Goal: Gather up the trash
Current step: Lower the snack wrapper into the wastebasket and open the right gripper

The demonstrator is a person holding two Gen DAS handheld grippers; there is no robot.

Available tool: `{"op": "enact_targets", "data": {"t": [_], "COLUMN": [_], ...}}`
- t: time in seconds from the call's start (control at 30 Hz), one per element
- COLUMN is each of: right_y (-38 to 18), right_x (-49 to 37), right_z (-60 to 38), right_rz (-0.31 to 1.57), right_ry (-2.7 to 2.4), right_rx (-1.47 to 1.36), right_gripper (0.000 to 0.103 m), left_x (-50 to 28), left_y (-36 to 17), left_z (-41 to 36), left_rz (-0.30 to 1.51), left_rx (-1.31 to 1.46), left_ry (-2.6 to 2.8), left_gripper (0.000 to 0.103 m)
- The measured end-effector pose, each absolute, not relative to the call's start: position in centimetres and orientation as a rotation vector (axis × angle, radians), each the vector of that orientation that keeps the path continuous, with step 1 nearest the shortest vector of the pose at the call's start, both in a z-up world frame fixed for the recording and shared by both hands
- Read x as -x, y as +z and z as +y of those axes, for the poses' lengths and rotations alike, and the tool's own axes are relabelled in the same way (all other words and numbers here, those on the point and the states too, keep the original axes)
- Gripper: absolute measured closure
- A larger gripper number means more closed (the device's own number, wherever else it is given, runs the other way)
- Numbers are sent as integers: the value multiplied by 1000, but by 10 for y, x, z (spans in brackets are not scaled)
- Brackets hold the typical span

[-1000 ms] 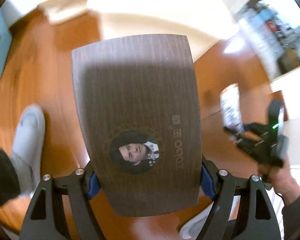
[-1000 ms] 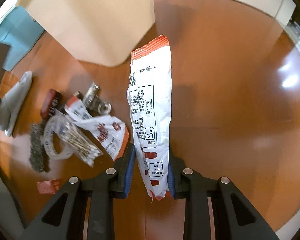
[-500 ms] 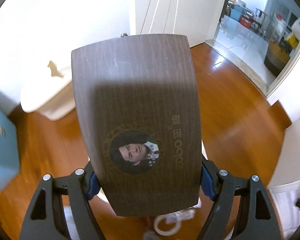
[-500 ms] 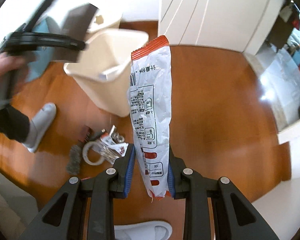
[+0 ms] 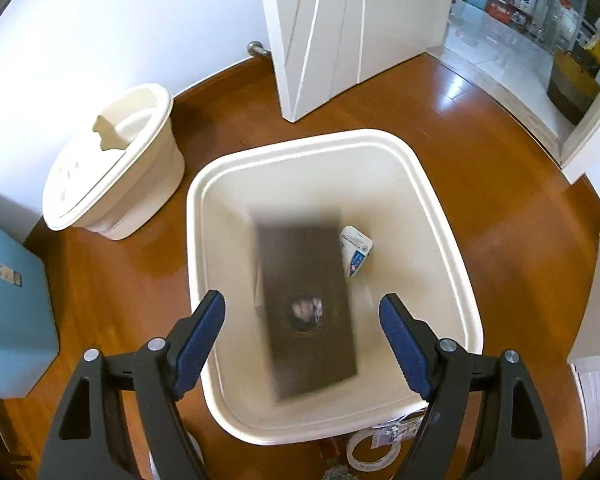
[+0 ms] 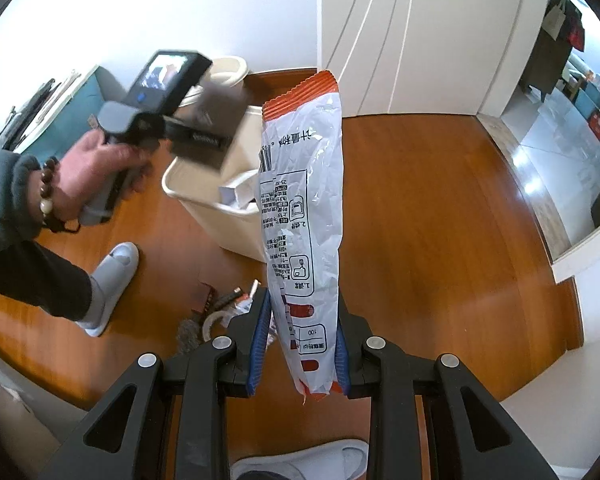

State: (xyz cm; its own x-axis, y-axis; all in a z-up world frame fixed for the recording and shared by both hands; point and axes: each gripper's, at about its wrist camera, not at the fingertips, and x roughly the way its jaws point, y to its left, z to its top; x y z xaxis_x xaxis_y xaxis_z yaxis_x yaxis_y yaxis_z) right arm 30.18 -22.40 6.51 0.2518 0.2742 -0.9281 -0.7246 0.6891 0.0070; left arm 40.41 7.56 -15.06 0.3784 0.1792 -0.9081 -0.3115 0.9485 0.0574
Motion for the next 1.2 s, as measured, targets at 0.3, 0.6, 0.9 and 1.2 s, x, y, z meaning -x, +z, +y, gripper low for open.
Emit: {"op": "enact_targets", "data": {"t": [0.3,0.6,0.9,1.2], "right_y": [63,74,8,-93], "right_x": [-306,-321,-378,-419], "right_z": [-212,-152,-58,5], "right_rz": [1118,1102,1226,1406], "right_ry": [701,729,699,605], "right_rx": [442,386,290,279], "right_gripper": [73,73,73,73], "left_x": [-382,-310,-264,-292], "left_y": [-120,-22,-20,-24], "left_z": [86,131,211,225], "left_rz": [1125,1049,1032,1040], "left_rx": [87,261,597,679], "left_ry": [335,342,349,298], "left_gripper": [21,15,0,0]}}
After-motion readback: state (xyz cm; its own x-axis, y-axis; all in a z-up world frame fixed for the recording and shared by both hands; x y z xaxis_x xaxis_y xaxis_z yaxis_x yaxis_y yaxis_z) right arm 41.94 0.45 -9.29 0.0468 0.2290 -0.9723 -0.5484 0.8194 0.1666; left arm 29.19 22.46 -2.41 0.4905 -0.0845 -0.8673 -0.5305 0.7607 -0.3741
